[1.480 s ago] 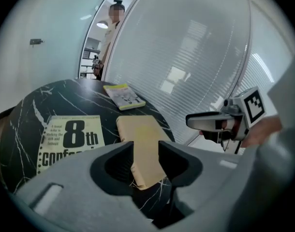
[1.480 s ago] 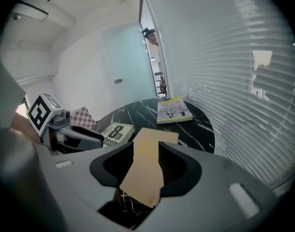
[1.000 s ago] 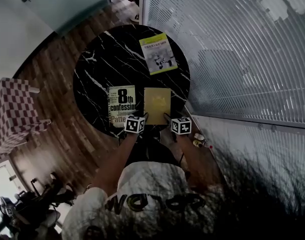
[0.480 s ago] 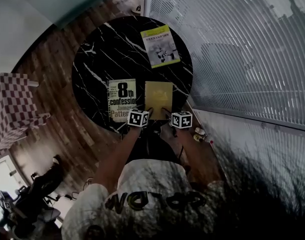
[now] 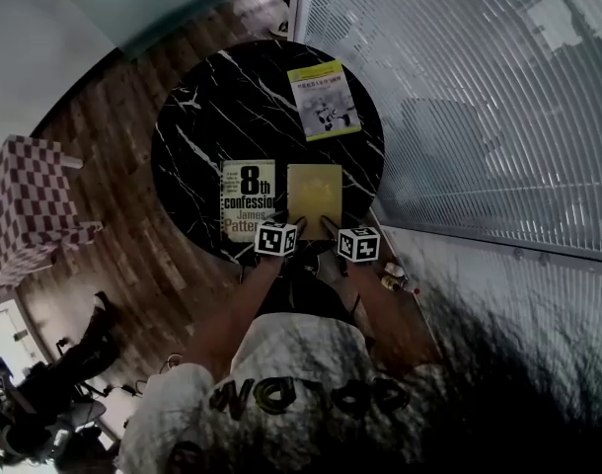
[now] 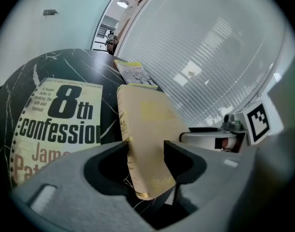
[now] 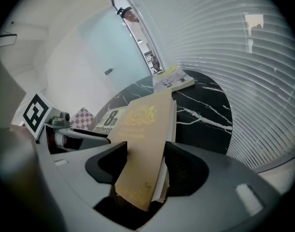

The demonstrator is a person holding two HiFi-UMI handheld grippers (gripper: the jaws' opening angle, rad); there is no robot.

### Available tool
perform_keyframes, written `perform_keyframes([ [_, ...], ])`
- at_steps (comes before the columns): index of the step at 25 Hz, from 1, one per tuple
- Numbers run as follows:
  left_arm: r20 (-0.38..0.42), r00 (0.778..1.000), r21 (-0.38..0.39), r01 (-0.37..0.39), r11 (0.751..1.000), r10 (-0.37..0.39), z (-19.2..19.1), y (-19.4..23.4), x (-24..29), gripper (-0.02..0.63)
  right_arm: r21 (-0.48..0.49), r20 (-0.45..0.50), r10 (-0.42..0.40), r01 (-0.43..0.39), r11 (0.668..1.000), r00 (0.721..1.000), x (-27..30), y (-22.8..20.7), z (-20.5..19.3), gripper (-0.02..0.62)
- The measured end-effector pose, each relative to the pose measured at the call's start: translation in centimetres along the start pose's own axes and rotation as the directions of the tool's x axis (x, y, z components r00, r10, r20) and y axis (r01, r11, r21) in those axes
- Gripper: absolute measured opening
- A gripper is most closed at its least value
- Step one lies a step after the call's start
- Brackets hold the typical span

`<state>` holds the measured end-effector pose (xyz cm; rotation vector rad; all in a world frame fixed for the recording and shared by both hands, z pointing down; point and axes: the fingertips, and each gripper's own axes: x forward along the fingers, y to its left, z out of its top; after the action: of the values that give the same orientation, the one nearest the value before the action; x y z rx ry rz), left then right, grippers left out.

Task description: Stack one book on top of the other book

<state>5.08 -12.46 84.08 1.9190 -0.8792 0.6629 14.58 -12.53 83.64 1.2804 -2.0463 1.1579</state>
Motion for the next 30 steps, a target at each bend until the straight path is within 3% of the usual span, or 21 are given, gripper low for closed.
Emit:
perform_keyframes([
  [11,0.131,0.991,0.002,-0.028,1.000,0.027,3.0,-1.7,-4.5,0.232,-0.043,0.111,0.005,-0.001,0.999,0.994,-3.4,3.0,2.8,0.250],
  [18,0.160,0.986,0.035,-0.050,0.998,0.044,3.6,-2.3,-6.4,0.232,-0.074,0.126,0.009,0.000,0.997,0.992,-4.8,4.6,3.9,0.250],
  [30,0.220,0.959,-0.096,-0.161,0.982,0.179,1.8,4.7,-12.5,0.232,-0.130,0.056,0.132,-0.124,0.984,0.990,-0.3,12.7,3.3,0.250],
])
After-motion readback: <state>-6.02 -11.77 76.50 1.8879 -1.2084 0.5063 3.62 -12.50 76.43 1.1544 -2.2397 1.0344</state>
